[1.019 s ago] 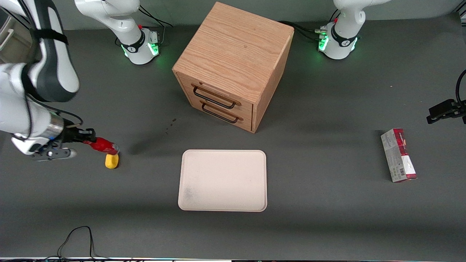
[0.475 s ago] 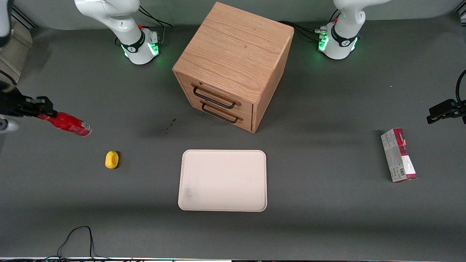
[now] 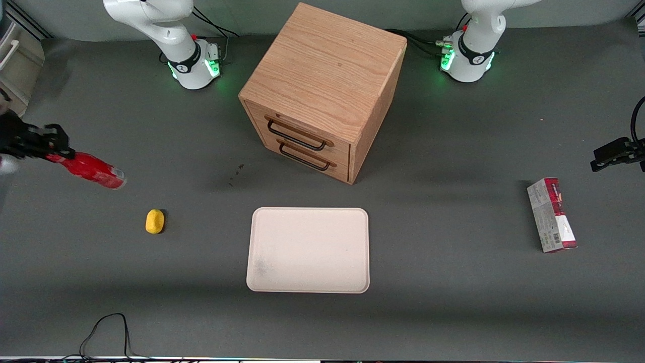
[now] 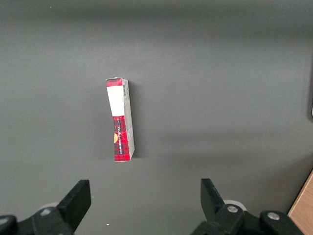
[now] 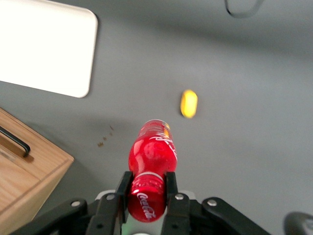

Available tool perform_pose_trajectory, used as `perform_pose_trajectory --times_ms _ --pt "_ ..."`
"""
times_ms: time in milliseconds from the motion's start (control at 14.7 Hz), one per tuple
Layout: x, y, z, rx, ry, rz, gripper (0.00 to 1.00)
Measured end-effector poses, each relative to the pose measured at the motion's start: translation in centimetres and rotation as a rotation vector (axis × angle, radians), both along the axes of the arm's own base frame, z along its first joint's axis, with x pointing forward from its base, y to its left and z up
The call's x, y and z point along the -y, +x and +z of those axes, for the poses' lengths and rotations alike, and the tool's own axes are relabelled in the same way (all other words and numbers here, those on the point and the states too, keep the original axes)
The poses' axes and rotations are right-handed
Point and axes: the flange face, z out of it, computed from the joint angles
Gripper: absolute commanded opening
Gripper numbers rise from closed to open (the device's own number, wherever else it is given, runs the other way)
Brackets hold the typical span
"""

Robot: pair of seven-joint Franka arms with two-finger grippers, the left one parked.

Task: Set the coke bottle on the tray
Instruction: 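Carry the bottle over the cream tray and lower it onto it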

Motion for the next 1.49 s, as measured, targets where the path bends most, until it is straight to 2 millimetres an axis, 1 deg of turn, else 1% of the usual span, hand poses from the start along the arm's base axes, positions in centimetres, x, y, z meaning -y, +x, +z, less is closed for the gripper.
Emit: perform_pose_trajectory --times_ms 68,204,340,407,475,611,679,747,815,883,1086,1222,1290,1358,1494 --pt "-1.8 1.6 -1.0 0.003 0.011 0.032 0.0" --pt "-5.4 4.7 -3.8 0.009 0.028 0.081 0.0" --pt "-9.4 7.0 -6.7 0.039 0.016 0.132 0.0" --pt "-11.9 7.7 -7.9 0.059 -0.006 0.166 0.0" --pt "-14.6 8.0 -8.9 0.076 -0.028 0.198 0.0" --pt "-20.1 7.5 -10.2 0.095 -0.054 0.223 0.0" --pt "-22.4 7.1 -10.5 0.103 -0.055 0.219 0.0" --pt "-24.1 6.6 -10.6 0.11 -0.052 0.22 0.0" --pt "-25.3 6.3 -10.6 0.116 -0.045 0.228 0.0" --pt "-25.9 6.1 -10.5 0.119 -0.038 0.236 0.0" --pt "-26.6 5.9 -10.2 0.129 -0.02 0.248 0.0" --pt "-26.7 6.2 -10.5 0.14 -0.015 0.248 0.0" --pt "-26.8 6.5 -11.3 0.138 -0.015 0.248 0.0" --pt "-27.0 7.1 -12.6 0.137 -0.013 0.248 0.0" --pt "-27.5 8.4 -16.2 0.133 -0.01 0.249 0.0"
